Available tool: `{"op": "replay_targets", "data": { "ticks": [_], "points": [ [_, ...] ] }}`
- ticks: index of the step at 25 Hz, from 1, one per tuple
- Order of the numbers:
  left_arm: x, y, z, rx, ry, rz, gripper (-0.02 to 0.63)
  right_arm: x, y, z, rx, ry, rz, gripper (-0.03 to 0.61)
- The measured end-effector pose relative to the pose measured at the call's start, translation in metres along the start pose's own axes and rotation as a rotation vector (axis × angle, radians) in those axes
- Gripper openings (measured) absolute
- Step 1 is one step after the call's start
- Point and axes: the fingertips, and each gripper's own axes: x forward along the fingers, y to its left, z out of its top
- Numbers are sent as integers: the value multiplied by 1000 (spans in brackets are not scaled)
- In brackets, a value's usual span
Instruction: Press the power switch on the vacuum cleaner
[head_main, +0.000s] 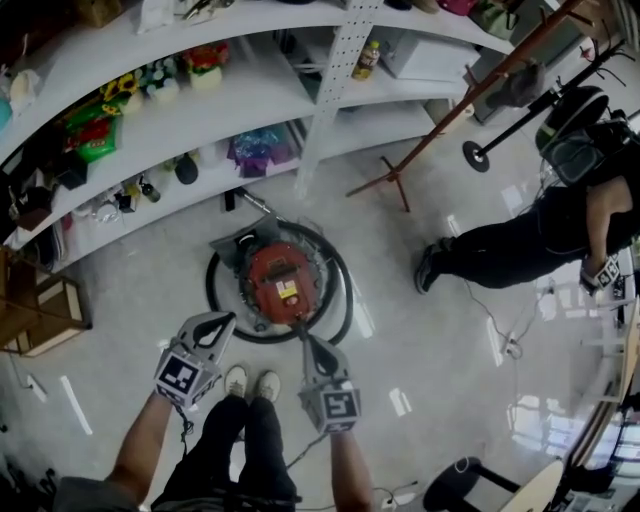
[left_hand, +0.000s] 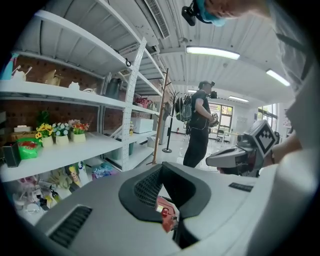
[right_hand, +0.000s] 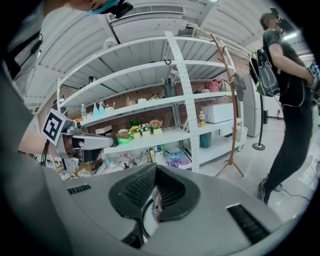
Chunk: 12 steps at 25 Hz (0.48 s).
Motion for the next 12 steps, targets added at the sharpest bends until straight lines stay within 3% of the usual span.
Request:
{"op": "replay_targets", "data": {
  "ticks": [12],
  "points": [
    [15, 4, -23, 16, -8, -6, 9, 22, -15, -23, 11, -37, 3, 12]
  ]
}}
